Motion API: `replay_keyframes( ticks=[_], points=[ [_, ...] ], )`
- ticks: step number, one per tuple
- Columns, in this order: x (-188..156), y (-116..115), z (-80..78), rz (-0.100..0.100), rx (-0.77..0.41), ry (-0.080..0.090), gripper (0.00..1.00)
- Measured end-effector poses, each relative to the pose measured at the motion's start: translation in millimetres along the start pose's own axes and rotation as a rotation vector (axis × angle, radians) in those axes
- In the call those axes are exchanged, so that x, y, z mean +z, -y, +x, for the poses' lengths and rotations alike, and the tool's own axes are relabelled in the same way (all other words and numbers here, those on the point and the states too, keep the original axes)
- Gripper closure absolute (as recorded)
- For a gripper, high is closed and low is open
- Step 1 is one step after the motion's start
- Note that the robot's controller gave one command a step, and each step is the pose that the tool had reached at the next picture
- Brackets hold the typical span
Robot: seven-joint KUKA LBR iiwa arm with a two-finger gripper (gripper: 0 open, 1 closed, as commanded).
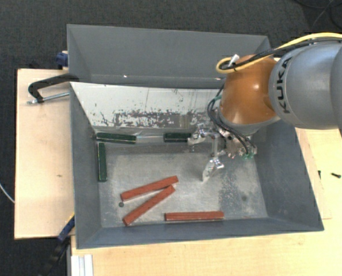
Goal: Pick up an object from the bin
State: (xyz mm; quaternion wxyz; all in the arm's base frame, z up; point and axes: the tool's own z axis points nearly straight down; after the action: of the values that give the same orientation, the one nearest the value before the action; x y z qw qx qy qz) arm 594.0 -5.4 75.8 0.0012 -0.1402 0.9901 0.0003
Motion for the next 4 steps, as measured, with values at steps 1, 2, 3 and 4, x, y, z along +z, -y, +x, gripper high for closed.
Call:
replay_keyframes(
  ticks=[1, 2, 3, 4],
  points=[
    [0.2, 0.0, 0.2, 0.000, 0.000, 0.000, 0.00],
    [-13.9, -34.5, -5.6, 0.002, -0.072, 0.001, 0.00],
    [-32.9, -82.8, -14.8, 0.000, -0.170, 0.005, 0.00],
    [-24.9, -101.4, 4.2, -0.001, -0.271, 0.001, 0.00]
  ],
)
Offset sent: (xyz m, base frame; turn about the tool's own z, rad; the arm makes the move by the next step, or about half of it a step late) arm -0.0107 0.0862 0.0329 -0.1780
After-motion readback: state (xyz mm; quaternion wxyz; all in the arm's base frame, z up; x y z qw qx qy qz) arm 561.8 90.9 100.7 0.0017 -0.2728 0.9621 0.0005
